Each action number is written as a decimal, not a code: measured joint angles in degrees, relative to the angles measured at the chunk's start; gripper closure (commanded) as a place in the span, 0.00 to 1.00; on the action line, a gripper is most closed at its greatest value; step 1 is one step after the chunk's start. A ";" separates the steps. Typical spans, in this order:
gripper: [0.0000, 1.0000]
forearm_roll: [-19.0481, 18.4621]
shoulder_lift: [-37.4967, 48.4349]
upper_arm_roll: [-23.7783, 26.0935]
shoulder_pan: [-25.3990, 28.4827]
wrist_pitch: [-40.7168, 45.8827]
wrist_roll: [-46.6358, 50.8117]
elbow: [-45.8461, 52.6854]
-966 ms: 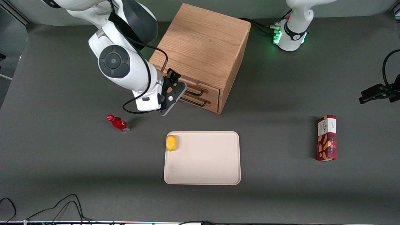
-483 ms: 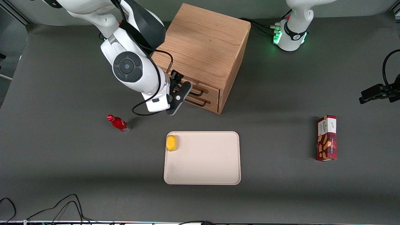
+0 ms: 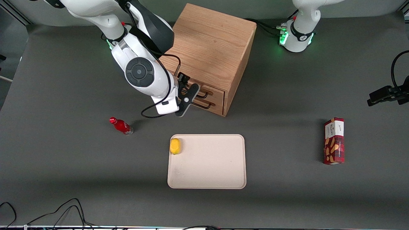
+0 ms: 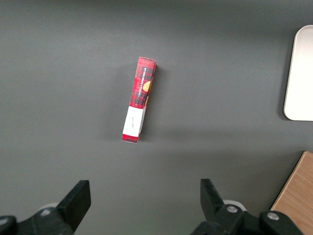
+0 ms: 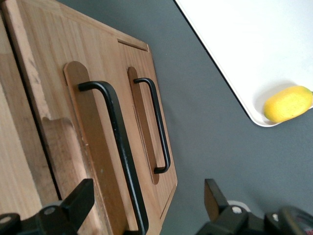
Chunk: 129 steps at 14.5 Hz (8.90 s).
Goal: Open upper drawer
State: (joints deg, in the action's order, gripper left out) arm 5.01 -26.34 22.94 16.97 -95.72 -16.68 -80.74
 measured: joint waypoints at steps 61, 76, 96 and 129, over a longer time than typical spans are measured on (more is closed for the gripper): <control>0.00 -4.05 -2.75 4.72 -6.00 -12.27 -2.04 -7.50; 0.00 -5.36 -7.30 3.55 -7.95 -12.27 -8.73 -1.02; 0.00 -5.92 -14.44 1.41 -8.29 -8.92 -12.25 9.93; 0.00 -5.03 -18.98 -2.96 -10.63 -4.43 -17.80 17.76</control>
State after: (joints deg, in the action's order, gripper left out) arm -0.02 -45.32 19.97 6.35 -100.16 -34.48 -62.98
